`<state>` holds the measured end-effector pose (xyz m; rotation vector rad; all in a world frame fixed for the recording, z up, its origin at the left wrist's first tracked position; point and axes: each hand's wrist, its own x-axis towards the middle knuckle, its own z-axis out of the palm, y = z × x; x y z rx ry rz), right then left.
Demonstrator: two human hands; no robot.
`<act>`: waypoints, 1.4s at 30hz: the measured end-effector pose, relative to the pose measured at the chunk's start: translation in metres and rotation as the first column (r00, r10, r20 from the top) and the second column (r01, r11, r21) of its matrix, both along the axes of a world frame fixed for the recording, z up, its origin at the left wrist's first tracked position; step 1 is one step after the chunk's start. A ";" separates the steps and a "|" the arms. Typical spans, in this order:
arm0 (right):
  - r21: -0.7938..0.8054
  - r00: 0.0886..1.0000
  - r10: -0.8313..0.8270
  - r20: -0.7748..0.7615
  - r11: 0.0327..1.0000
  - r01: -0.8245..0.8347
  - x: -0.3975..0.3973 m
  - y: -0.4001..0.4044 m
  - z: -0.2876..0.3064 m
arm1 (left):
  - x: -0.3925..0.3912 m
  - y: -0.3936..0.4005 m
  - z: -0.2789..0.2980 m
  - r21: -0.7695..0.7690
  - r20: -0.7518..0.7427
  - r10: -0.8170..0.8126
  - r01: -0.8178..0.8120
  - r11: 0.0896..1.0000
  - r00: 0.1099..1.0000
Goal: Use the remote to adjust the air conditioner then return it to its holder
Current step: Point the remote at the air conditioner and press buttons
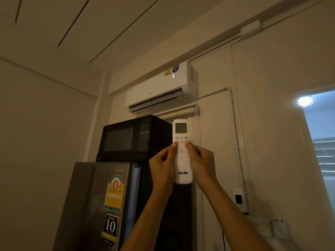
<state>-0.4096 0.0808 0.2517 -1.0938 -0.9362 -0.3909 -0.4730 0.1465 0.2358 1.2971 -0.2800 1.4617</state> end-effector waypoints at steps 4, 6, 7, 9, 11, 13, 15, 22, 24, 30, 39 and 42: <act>-0.004 1.000 -0.003 -0.009 1.000 0.003 0.001 0.002 -0.003 | 0.002 0.001 -0.003 -0.002 -0.002 -0.001 0.001 1.000 1.000; -0.004 1.000 -0.002 -0.009 1.000 0.002 0.002 0.002 -0.003 | 0.002 0.002 -0.003 0.000 -0.006 0.002 -0.002 1.000 1.000; -0.005 1.000 -0.004 -0.006 1.000 0.004 0.002 0.002 -0.003 | 0.003 0.002 -0.004 0.002 -0.008 0.004 -0.004 1.000 1.000; -0.006 1.000 -0.007 -0.002 1.000 0.007 0.003 0.001 -0.004 | 0.003 0.003 -0.004 0.009 -0.010 0.010 -0.010 1.000 1.000; -0.006 1.000 -0.001 -0.001 1.000 0.001 0.003 0.001 -0.004 | 0.003 0.003 -0.004 0.014 -0.010 0.014 -0.014 1.000 1.000; -0.003 1.000 0.006 0.005 1.000 -0.006 0.004 0.001 -0.005 | 0.004 0.003 -0.005 0.016 -0.013 0.014 -0.013 1.000 1.000; -0.003 1.000 0.012 0.011 1.000 -0.012 0.004 0.001 -0.006 | 0.004 0.004 -0.005 0.018 -0.015 0.010 -0.009 1.000 1.000; -0.021 0.999 0.040 0.037 0.999 -0.039 0.006 -0.001 -0.009 | 0.005 0.007 -0.008 0.029 -0.033 -0.005 0.006 1.000 0.999; -0.031 0.998 0.035 0.043 0.999 -0.034 0.007 0.000 -0.010 | 0.005 0.008 -0.009 0.026 -0.037 -0.004 0.005 1.000 0.999; -0.041 0.997 0.055 0.051 0.998 -0.053 0.008 0.000 -0.011 | 0.006 0.010 -0.010 0.024 -0.044 -0.007 0.008 1.000 0.999; -0.050 0.997 0.055 0.057 0.997 -0.052 0.012 0.000 -0.013 | 0.008 0.010 -0.012 0.032 -0.049 -0.019 0.021 0.999 0.999; -0.052 0.998 0.048 0.051 0.998 -0.045 0.014 0.001 -0.013 | 0.009 0.011 -0.012 0.033 -0.054 -0.019 0.021 0.999 0.998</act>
